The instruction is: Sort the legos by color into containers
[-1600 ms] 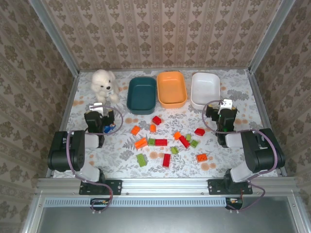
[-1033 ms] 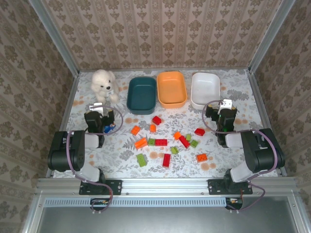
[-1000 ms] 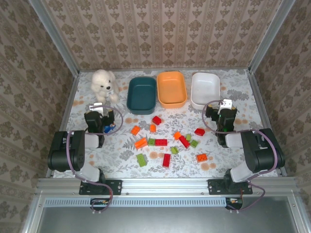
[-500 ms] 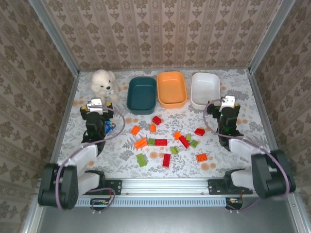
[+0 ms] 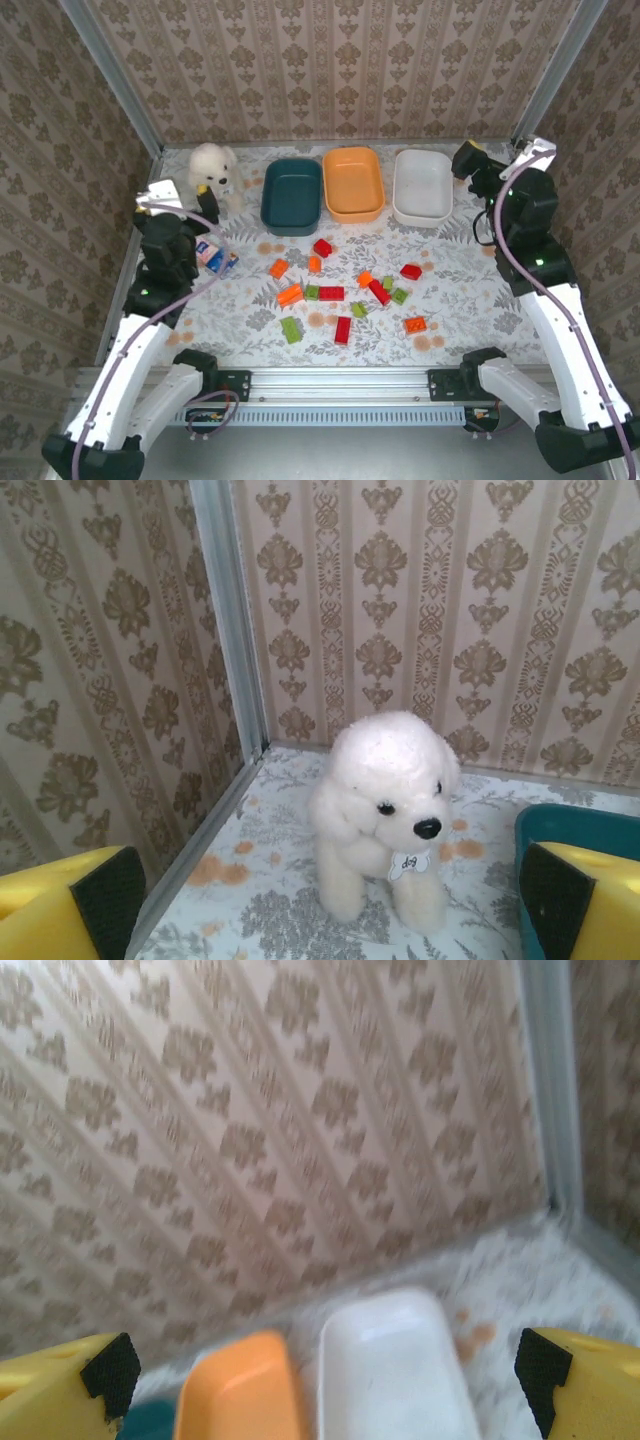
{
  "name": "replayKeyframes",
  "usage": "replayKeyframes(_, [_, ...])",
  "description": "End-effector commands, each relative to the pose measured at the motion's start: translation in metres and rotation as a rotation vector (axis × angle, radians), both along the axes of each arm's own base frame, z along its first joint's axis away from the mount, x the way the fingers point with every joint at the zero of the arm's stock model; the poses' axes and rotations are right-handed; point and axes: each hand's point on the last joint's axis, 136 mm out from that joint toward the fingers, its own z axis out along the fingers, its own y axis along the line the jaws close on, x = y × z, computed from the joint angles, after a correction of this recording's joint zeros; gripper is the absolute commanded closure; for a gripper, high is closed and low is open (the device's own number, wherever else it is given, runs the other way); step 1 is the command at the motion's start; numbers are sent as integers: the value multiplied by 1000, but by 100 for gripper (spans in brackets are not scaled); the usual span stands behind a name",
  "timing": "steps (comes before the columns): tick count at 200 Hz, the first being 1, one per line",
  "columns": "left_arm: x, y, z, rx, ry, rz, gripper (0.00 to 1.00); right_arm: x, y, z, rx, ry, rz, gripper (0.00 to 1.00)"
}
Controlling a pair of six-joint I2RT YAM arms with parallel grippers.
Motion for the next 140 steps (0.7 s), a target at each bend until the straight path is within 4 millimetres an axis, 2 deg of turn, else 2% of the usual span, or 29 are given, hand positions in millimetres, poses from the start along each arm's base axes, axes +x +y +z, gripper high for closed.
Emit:
replayKeyframes(1, [-13,-15,-46,-287,196,-123,0,-23,30,-87,155,367,132,0])
replayKeyframes(14, [-13,-19,-52,-362,241,-143,0,-33,28,-91,143,434,100,3])
replayKeyframes(46, [-16,-38,-62,-337,407,-218,0,-49,36,-94,74,575,122,5])
replayKeyframes(85, [-28,-64,-73,-297,486,-317,0,-67,58,-111,46,760,175,6])
replayKeyframes(101, [-32,-82,-83,-315,517,-380,0,-71,69,-127,64,810,197,9])
replayKeyframes(140, [-43,-143,-114,-348,603,-554,0,-76,81,-190,141,933,198,14])
